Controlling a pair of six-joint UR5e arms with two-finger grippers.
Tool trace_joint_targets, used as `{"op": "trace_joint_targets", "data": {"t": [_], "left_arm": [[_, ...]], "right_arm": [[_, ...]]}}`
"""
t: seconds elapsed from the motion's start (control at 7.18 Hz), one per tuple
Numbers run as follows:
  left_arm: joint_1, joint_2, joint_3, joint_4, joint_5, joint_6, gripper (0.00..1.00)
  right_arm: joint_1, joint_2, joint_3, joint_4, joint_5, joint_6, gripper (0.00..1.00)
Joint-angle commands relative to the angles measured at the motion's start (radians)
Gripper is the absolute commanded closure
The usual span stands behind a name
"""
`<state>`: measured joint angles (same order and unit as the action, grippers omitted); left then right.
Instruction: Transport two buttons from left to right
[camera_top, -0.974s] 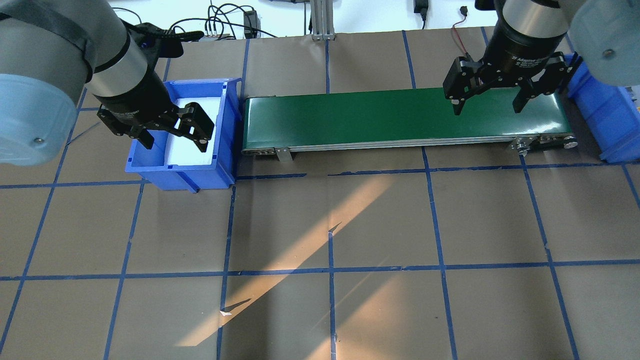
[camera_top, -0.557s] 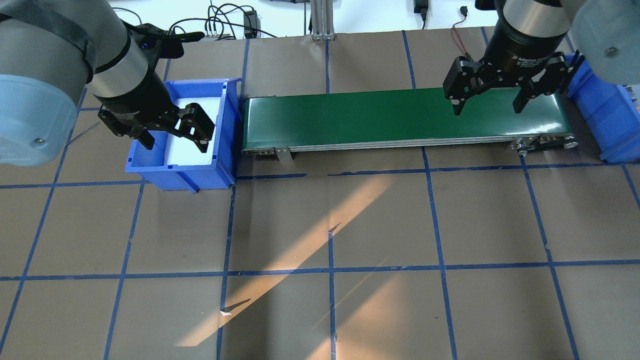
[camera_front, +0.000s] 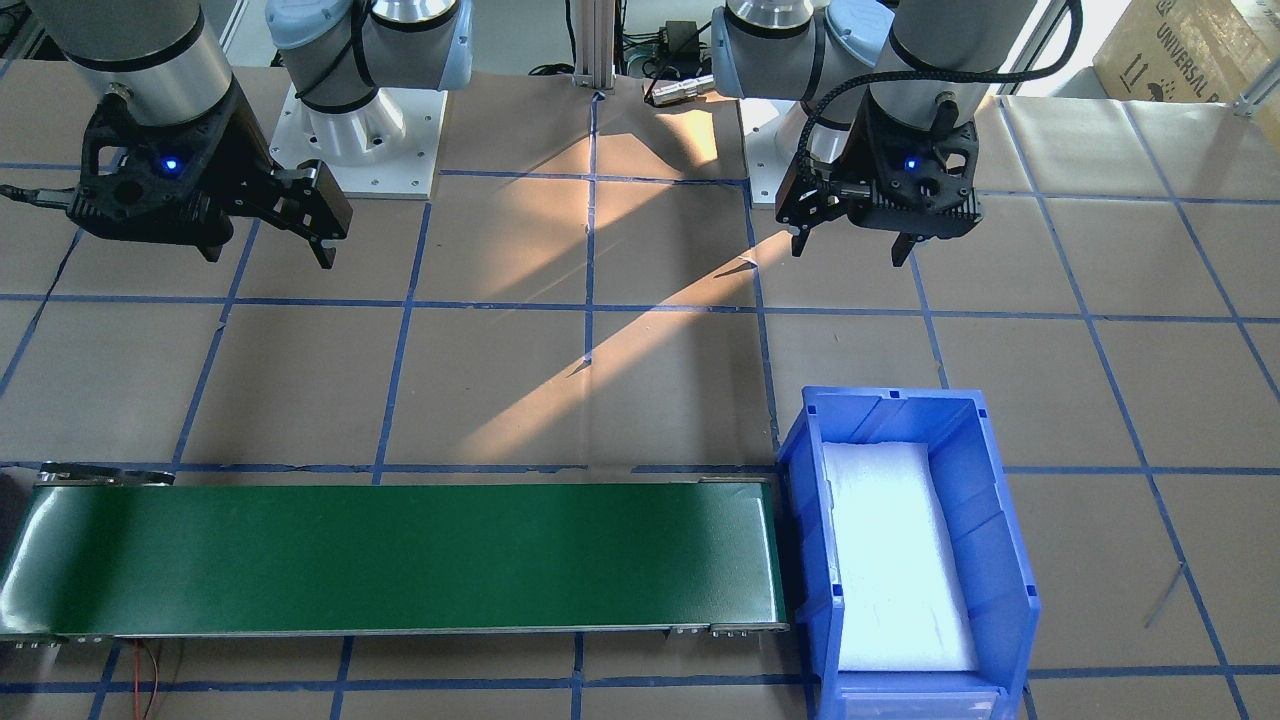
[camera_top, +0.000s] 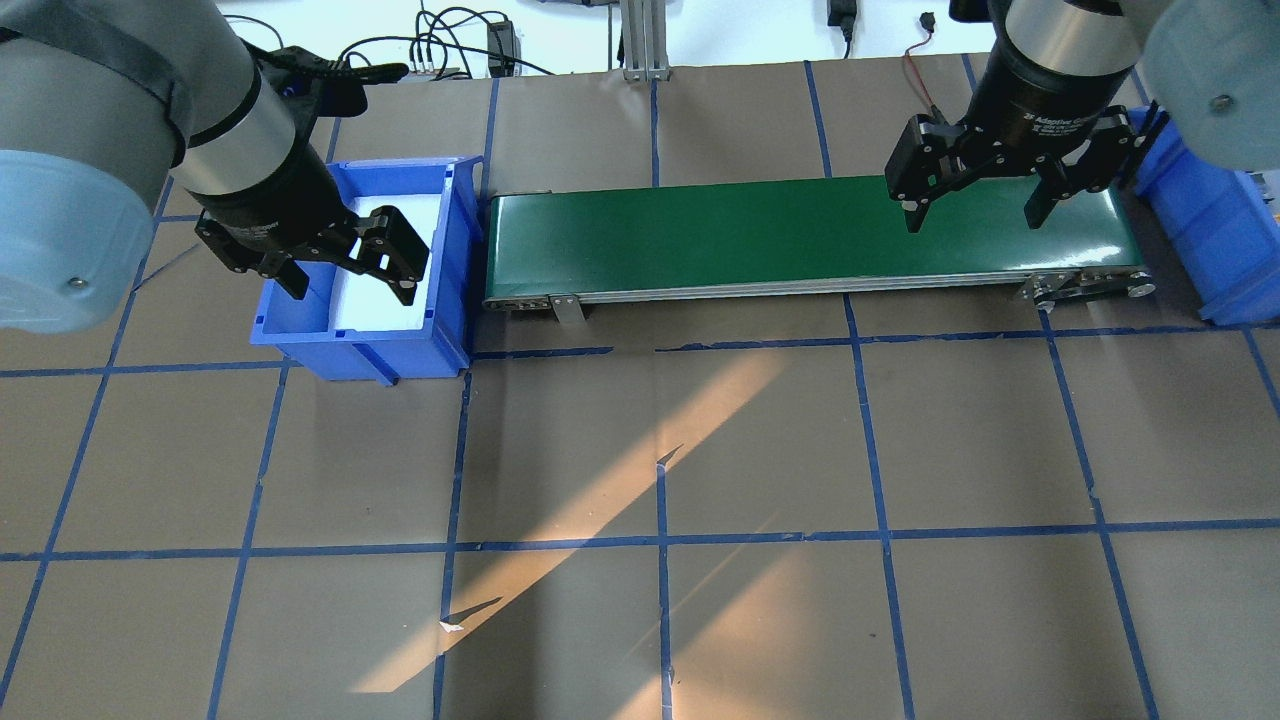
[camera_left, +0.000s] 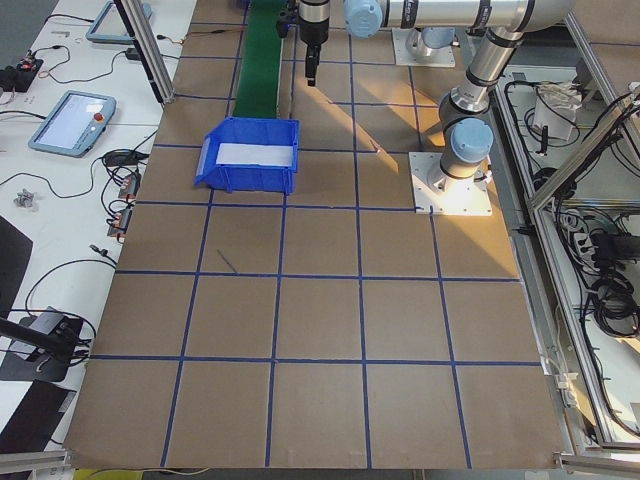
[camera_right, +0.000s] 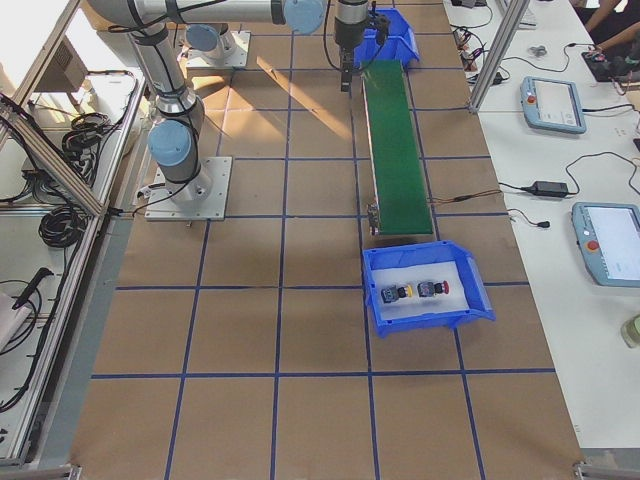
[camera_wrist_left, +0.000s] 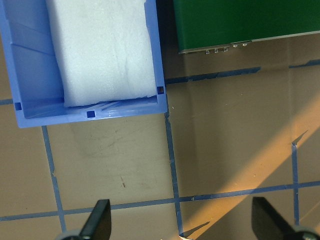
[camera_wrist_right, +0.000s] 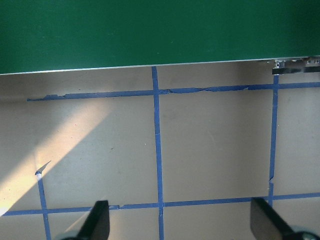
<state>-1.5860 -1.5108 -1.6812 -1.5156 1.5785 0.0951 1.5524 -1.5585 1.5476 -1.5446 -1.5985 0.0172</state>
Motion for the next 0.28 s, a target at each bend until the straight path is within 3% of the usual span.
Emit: {"op": "trace_joint_targets", "data": {"t": [0.0,0.14], "left_arm": [[0.000,0.006,-0.003,0.000,0.000,0.001,0.00],[0.000,0.006,0.000,0.000,0.000,0.002,0.00]], "right_arm": [[0.000,0.002,0.000,0.000,0.000,0.000,0.00],[0.000,0.002,0.000,0.000,0.002,0.000,0.00]]}}
